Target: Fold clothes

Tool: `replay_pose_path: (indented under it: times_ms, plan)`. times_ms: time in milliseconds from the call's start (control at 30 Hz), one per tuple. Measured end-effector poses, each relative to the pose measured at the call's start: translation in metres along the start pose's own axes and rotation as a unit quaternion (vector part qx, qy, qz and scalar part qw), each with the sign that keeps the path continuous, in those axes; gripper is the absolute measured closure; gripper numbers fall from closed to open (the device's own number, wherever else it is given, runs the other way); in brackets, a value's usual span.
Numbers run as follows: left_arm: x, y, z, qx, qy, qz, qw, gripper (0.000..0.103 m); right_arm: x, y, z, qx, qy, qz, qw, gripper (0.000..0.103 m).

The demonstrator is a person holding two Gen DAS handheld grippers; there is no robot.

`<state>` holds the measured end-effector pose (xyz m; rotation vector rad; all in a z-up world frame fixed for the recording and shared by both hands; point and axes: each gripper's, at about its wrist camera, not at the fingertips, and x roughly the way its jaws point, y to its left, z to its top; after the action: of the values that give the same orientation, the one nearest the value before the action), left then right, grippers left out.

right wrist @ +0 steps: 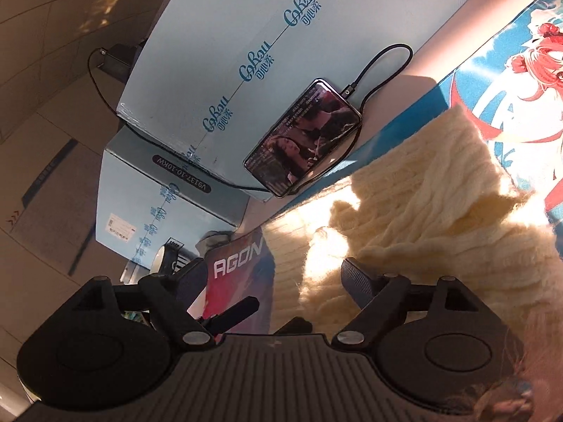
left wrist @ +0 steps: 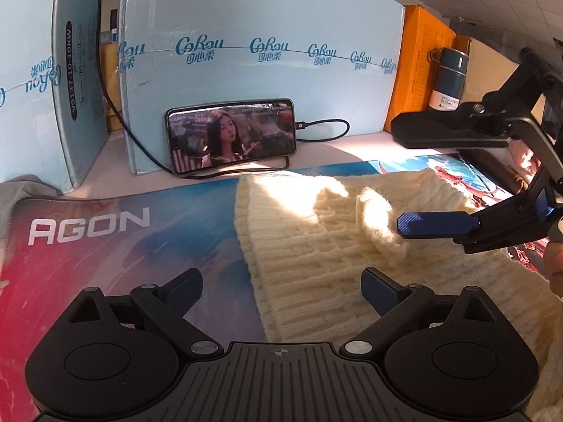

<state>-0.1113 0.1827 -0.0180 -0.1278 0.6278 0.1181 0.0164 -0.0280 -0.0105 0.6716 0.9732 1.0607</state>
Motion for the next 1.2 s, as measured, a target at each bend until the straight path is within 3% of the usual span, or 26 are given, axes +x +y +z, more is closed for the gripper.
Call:
replay_pose_path:
  times_ms: [67, 200, 300, 400, 533, 633, 800, 900, 967, 1067, 1200]
  plan:
    - [0.0, 0.0, 0.0, -0.001, 0.0, 0.002, 1.0, 0.004, -0.001, 0.004, 0.0, 0.006, 0.003, 0.012, 1.0, 0.015]
    - [-0.001, 0.0, -0.001, 0.001, -0.002, 0.004, 1.0, 0.004, 0.016, -0.004, -0.005, 0.028, 0.038, -0.011, 0.999, 0.015]
    - [-0.002, 0.001, -0.001, -0.001, -0.002, 0.005, 1.0, 0.004, 0.018, -0.003, -0.007, 0.028, 0.037, -0.013, 0.999, 0.016]
    - [-0.002, 0.002, -0.001, -0.004, 0.0, 0.008, 1.0, 0.004, 0.006, 0.015, -0.009, -0.016, 0.028, -0.012, 0.999, 0.015]
    - [-0.005, 0.005, -0.001, -0.008, -0.009, 0.009, 0.9999, 0.004, -0.034, 0.046, -0.022, -0.122, -0.014, -0.004, 0.992, 0.009]
    - [-0.02, 0.002, -0.003, 0.006, -0.042, 0.005, 0.9991, 0.004, -0.071, 0.064, -0.04, -0.208, -0.064, -0.014, 0.976, 0.002]
    - [-0.049, -0.007, -0.008, 0.037, -0.108, -0.003, 0.9934, 0.004, -0.137, 0.072, -0.077, -0.32, -0.171, -0.059, 0.93, 0.0]
    - [-0.067, -0.011, -0.011, 0.056, -0.148, -0.008, 0.9874, 0.004, -0.169, 0.063, -0.101, -0.365, -0.202, -0.089, 0.905, 0.0]
    - [-0.078, -0.015, -0.012, 0.068, -0.174, -0.011, 0.9823, 0.004, -0.184, 0.055, -0.117, -0.393, -0.197, -0.12, 0.89, 0.0]
    - [-0.097, -0.027, -0.02, 0.106, -0.197, -0.01, 0.9745, 0.004, -0.196, 0.039, -0.137, -0.431, -0.155, -0.152, 0.876, 0.0]
    - [-0.122, -0.055, -0.041, 0.197, -0.191, -0.017, 0.9614, 0.004, -0.194, 0.02, -0.152, -0.44, -0.085, -0.153, 0.881, 0.0]
